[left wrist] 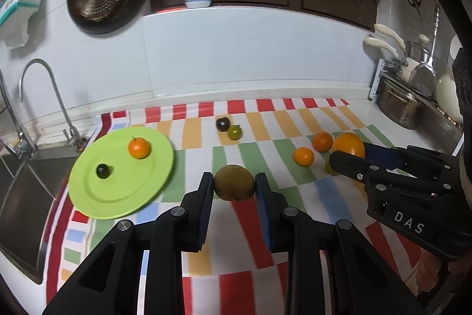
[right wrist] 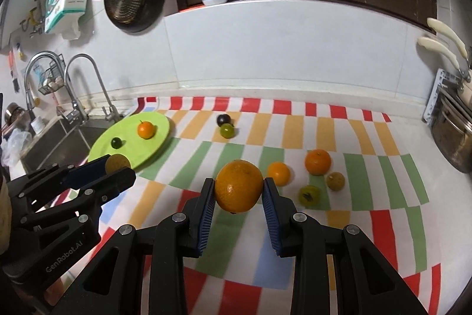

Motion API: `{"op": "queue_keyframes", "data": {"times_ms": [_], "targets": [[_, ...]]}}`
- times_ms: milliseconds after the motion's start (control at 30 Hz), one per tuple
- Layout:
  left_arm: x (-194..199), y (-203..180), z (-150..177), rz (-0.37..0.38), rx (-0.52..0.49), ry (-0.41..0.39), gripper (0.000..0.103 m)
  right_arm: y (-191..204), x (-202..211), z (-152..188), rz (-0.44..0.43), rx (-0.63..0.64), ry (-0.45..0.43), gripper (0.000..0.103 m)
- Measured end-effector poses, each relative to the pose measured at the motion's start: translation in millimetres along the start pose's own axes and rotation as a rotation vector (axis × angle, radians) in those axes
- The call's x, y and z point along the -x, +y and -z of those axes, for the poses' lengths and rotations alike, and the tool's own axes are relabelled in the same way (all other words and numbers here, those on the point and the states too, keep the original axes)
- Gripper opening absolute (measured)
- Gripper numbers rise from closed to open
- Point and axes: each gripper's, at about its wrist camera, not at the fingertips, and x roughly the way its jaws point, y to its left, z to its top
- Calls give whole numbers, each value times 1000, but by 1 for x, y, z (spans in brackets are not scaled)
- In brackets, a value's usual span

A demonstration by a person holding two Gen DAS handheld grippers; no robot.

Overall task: Organize fruits
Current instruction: 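Carry the kiwi and orange in both grippers over the green plate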

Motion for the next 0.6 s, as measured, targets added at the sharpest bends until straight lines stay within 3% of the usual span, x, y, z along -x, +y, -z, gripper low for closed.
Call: {"op": "queue_keyframes", "data": {"times_ms": [600], "targets": [[30,68,5,-49,34,-24,29,74,-6,-14,-56,62,-37,33]]}}
